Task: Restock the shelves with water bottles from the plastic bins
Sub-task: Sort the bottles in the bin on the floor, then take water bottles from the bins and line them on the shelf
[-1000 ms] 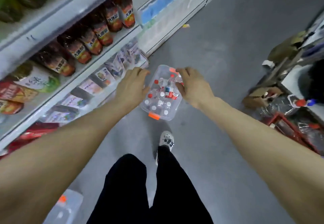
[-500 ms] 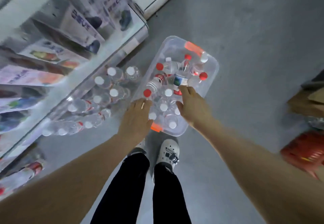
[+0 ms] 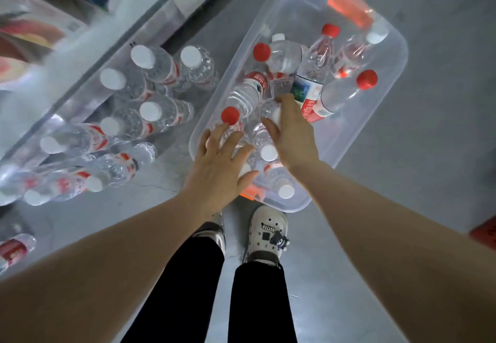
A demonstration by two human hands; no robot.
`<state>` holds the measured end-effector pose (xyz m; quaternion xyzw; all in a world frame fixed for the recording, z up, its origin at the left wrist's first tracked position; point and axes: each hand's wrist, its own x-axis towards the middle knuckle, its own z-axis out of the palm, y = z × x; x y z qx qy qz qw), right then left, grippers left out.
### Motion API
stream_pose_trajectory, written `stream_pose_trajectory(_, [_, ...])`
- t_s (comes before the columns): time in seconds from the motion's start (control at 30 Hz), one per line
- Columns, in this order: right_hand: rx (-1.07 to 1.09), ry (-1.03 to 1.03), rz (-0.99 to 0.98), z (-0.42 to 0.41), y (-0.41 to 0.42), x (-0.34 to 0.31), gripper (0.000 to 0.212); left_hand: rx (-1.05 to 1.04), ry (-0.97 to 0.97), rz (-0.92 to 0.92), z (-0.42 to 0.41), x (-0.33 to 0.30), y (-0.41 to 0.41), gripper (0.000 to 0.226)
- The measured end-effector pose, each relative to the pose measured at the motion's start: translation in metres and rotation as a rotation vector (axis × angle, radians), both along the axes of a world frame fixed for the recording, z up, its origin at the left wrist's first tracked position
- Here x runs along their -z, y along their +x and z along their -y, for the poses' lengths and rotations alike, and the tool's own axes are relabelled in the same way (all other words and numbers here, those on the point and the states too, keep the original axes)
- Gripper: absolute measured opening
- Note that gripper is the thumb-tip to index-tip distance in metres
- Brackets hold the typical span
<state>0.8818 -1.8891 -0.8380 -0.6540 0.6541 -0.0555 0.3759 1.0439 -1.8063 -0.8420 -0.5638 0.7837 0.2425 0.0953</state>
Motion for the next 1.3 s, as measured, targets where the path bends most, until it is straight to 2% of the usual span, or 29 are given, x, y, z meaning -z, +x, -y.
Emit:
stream_pose_trajectory(0.13, [-0.04, 0.065, -0.033, 0.006, 0.0, -0.01, 0.034, 0.013, 0.143, 0.059, 0.008, -0.017, -0.001, 0.059])
stream_pose_trajectory(0.23, [0.06, 0.145, -0.04, 0.017, -0.005, -0.041, 0.041, 0.051, 0.325, 0.123, 0.018, -0.039, -0.002, 0.057])
stream_pose_trajectory(0.37, [0.08, 0.171, -0.024, 0.027, -0.023, -0.129, 0.044, 0.055, 0.443, 0.164, 0.029, -0.096, 0.007, 0.05])
stream_pose_trajectory(0.47, [0.02, 0.139, -0.012, 0.038, -0.041, -0.218, 0.045, -0.056, 0.493, 0.084, 0.037, -0.17, 0.012, 0.045])
stream_pose_trajectory(0.53, [-0.004, 0.124, 0.012, 0.046, -0.047, -0.284, 0.046, -0.14, 0.498, 0.036, 0.041, -0.229, 0.015, 0.049])
stream_pose_trajectory(0.63, [-0.019, 0.089, 0.083, 0.057, -0.049, -0.383, 0.047, -0.282, 0.445, -0.086, 0.045, -0.32, 0.017, 0.062])
stream_pose_trajectory(0.77, [-0.121, -0.017, 0.135, 0.067, -0.041, -0.518, 0.036, -0.389, 0.26, -0.34, 0.047, -0.45, 0.006, 0.08])
stream_pose_trajectory(0.87, [-0.146, -0.128, 0.23, 0.068, -0.022, -0.613, 0.042, -0.449, 0.191, -0.574, 0.041, -0.539, -0.007, 0.074])
stream_pose_trajectory(0.93, [-0.141, -0.212, 0.258, 0.064, -0.004, -0.668, 0.048, -0.519, 0.101, -0.654, 0.034, -0.588, -0.009, 0.07])
stream_pose_trajectory(1.03, [-0.108, -0.322, 0.366, 0.046, 0.023, -0.728, 0.05, -0.615, -0.059, -0.705, 0.026, -0.648, -0.001, 0.06])
stream_pose_trajectory(1.17, [-0.229, -0.421, 0.488, 0.017, 0.059, -0.779, 0.053, -0.67, -0.22, -0.658, 0.016, -0.718, 0.025, 0.07])
stream_pose_trajectory(1.3, [-0.37, -0.503, 0.519, 0.01, 0.097, -0.837, 0.054, -0.694, -0.301, -0.648, -0.004, -0.776, 0.059, 0.052])
